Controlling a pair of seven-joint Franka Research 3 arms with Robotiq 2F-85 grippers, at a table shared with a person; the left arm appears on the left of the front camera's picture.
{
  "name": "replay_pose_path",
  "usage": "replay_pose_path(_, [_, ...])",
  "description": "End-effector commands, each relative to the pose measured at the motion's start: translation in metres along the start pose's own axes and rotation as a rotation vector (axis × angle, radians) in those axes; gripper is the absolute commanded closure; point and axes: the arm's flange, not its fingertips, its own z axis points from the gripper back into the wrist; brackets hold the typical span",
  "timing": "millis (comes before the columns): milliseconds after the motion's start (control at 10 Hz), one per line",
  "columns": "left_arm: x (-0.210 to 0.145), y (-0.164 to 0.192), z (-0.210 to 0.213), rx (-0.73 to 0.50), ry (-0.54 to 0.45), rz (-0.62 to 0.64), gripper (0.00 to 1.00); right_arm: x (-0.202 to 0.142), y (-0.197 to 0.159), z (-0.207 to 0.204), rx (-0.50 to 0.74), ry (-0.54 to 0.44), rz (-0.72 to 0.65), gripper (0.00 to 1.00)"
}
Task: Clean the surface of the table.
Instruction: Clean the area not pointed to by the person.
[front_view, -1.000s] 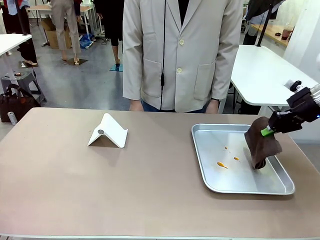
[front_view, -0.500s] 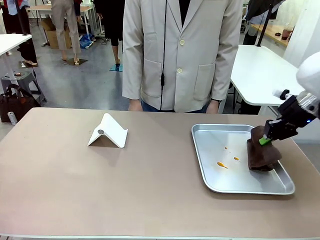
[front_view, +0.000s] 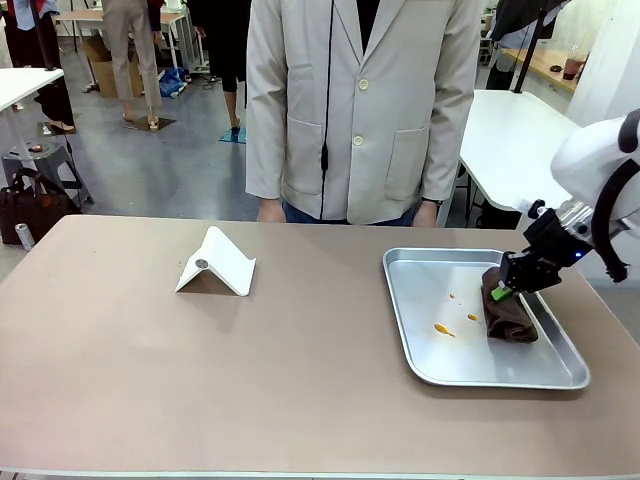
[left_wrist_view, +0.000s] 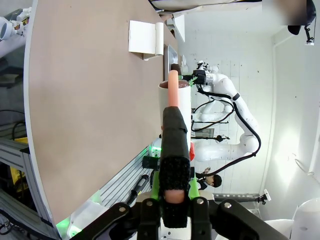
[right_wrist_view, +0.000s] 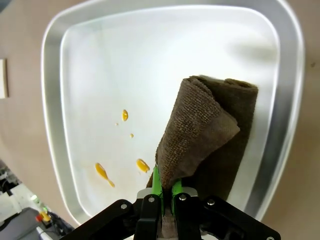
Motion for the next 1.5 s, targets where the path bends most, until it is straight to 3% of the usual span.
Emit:
replay_pose_path(0, [-0.003,-0.005,-0.002,0.001,-0.001,0.01,0.91,0.011,0.004,-0.014,0.017,-0.015,0.025,1.0])
replay_pose_path(800, [-0.003,-0.005,-0.002,0.001,-0.001,0.01,0.91,0.018,0.03,-0.056,0.167,0.031,0.101,1.0])
replay_pose_path(1400, [-0.003,-0.005,-0.002,0.001,-0.001,0.01,0.91,0.009,0.079,-0.092,0.256,0.18,0.225,1.0])
